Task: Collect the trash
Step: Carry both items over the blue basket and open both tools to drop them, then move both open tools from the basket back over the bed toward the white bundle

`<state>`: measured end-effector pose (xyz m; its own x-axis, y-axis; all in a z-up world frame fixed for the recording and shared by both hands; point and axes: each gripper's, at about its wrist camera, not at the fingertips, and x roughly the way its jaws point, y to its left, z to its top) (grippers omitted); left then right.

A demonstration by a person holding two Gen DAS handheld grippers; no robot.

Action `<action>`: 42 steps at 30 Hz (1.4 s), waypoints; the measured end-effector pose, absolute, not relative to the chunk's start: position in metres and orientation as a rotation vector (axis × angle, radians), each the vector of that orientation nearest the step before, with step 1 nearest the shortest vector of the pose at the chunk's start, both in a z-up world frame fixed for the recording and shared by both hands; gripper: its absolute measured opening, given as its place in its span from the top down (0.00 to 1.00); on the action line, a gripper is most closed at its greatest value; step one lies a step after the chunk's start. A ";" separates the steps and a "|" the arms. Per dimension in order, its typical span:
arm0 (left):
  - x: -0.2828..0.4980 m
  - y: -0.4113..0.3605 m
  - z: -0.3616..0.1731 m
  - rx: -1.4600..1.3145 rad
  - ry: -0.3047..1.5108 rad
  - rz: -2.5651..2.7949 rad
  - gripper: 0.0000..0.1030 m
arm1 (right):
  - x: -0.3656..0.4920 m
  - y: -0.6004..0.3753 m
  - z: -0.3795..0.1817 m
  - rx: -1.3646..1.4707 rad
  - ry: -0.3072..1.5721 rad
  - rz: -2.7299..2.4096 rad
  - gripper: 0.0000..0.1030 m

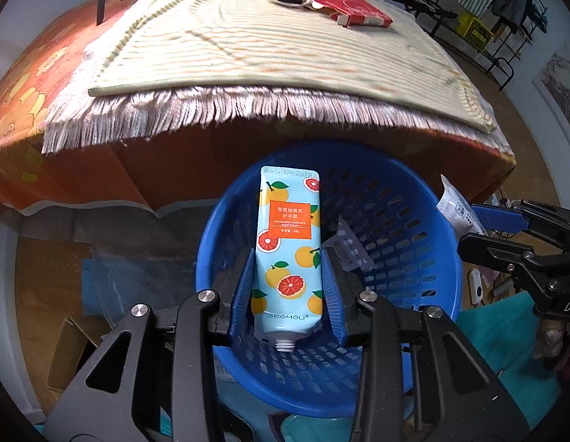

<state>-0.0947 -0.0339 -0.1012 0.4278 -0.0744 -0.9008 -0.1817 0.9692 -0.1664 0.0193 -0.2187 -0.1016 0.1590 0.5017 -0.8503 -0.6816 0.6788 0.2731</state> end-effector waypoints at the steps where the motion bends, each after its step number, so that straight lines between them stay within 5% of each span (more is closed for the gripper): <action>1: -0.095 -0.035 -0.102 -0.250 1.131 0.066 0.64 | 0.019 -0.218 -0.103 -0.190 1.131 0.851 0.51; 19: -0.092 -0.041 -0.109 -0.219 1.137 0.083 0.64 | 0.018 -0.220 -0.115 -0.181 1.161 0.840 0.41; 23: -0.092 -0.040 -0.109 -0.217 1.131 0.093 0.49 | 0.019 -0.220 -0.116 -0.180 1.163 0.831 0.32; 28: -0.092 -0.039 -0.107 -0.213 1.123 0.099 0.48 | 0.018 -0.220 -0.115 -0.181 1.158 0.824 0.26; 31: -0.092 -0.038 -0.107 -0.212 1.119 0.106 0.39 | 0.018 -0.220 -0.115 -0.185 1.156 0.815 0.26; 37: -0.092 -0.036 -0.105 -0.218 1.113 0.114 0.38 | 0.021 -0.223 -0.115 -0.176 1.161 0.795 0.25; 42: -0.091 -0.035 -0.103 -0.224 1.111 0.115 0.38 | 0.023 -0.224 -0.111 -0.174 1.136 0.768 0.11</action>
<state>-0.0907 -0.0349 -0.1035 0.4410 -0.0193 -0.8973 -0.2034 0.9716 -0.1209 0.0227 -0.2244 -0.1108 0.2002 0.4616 -0.8642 -0.6301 0.7361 0.2473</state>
